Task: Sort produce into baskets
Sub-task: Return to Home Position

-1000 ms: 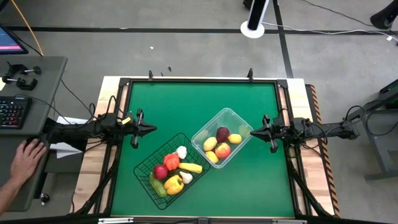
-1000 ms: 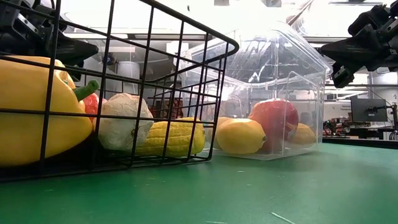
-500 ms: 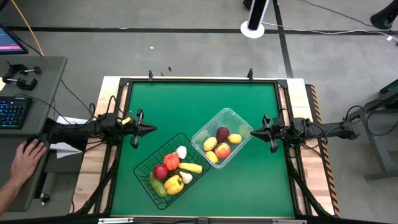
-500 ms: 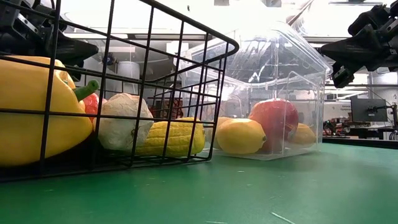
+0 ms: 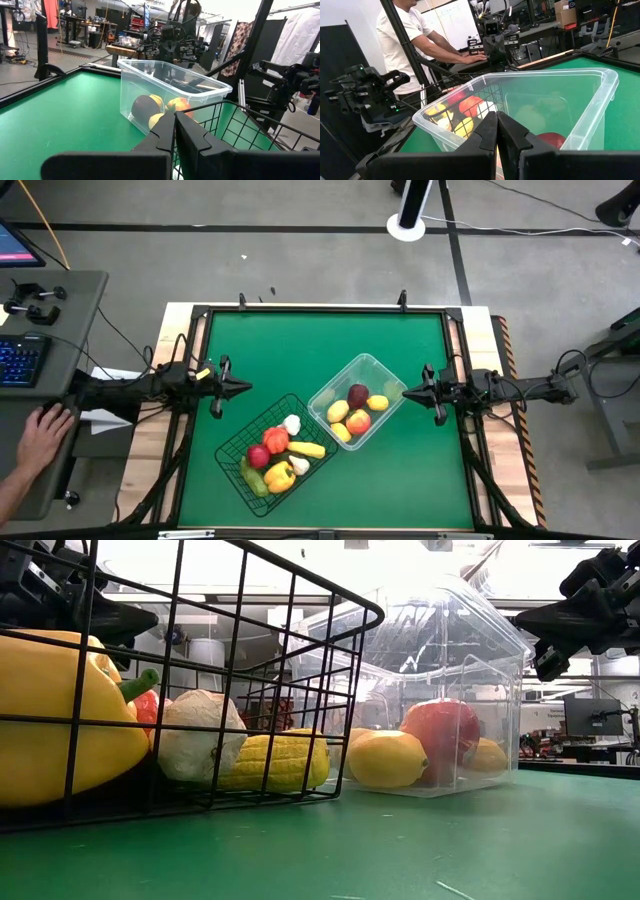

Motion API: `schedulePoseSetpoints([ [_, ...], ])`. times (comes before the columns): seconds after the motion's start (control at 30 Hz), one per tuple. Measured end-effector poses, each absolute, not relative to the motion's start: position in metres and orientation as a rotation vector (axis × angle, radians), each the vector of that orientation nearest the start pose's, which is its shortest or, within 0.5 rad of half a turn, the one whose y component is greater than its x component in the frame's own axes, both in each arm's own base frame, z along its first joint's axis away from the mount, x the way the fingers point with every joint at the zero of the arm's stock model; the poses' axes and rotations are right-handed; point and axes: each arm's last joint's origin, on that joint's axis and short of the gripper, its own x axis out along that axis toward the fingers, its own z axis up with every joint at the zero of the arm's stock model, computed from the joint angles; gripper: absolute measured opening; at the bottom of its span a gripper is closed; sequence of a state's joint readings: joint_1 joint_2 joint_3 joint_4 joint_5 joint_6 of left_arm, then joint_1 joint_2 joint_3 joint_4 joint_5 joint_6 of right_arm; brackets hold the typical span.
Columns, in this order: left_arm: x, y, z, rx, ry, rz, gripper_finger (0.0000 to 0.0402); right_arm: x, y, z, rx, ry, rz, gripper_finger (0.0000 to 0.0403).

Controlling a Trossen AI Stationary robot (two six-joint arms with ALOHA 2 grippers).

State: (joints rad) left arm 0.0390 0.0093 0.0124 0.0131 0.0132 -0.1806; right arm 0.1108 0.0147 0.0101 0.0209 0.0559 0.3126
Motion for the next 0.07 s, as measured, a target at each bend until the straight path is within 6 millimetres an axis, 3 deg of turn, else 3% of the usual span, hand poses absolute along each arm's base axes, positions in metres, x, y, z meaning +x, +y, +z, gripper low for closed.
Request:
schedulePoseSetpoints([
  [0.07,0.0975,0.0034,0.1682,-0.18,-0.018,0.024,0.0001,0.0975,0.0092,0.1679,0.314,-0.008,0.057,0.0],
])
